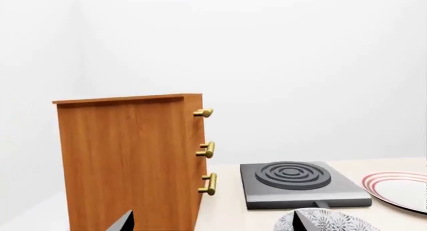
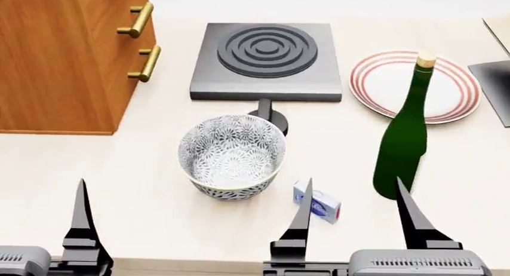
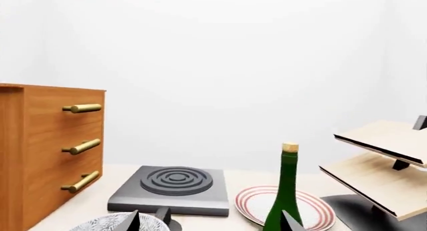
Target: Put the bowl on the top of the cabinet.
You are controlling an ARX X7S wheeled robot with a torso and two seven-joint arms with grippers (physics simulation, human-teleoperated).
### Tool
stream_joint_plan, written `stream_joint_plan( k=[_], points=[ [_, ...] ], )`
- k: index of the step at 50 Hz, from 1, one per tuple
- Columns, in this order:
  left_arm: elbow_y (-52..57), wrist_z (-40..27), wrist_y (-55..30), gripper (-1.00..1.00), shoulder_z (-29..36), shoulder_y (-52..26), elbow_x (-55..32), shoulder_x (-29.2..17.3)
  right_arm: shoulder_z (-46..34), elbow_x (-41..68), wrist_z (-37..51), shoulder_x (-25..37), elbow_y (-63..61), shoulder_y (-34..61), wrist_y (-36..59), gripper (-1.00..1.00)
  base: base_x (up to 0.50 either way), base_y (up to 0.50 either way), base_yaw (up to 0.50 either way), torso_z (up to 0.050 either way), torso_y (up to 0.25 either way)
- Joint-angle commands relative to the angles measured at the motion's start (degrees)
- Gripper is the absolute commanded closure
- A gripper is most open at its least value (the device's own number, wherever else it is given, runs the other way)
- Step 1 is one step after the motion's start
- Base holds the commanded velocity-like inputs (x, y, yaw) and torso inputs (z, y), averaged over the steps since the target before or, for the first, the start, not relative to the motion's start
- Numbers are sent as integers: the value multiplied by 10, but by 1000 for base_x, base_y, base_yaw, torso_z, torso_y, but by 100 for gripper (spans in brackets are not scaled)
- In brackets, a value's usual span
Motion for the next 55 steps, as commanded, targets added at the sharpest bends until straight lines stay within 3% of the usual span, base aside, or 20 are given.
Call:
stream_joint_plan(
  k=[1,33,46,55],
  points=[
    [0,-6,1,-100,4,1,-5,-4,0,5,7,5,-2,0,-1,-100,0,0,0,0,0],
    [-3,-19,7,-100,9,0,-16,-16,-15,5,22,16,5,0,-8,-100,0,447,0,0,0],
    [-3,-24,7,-100,13,0,-20,-20,-19,7,26,21,8,0,-14,-100,0,43,0,0,0],
    [-4,-28,11,-100,14,2,-23,-23,-24,7,32,26,9,0,-18,-100,0,466,0,0,0]
  ],
)
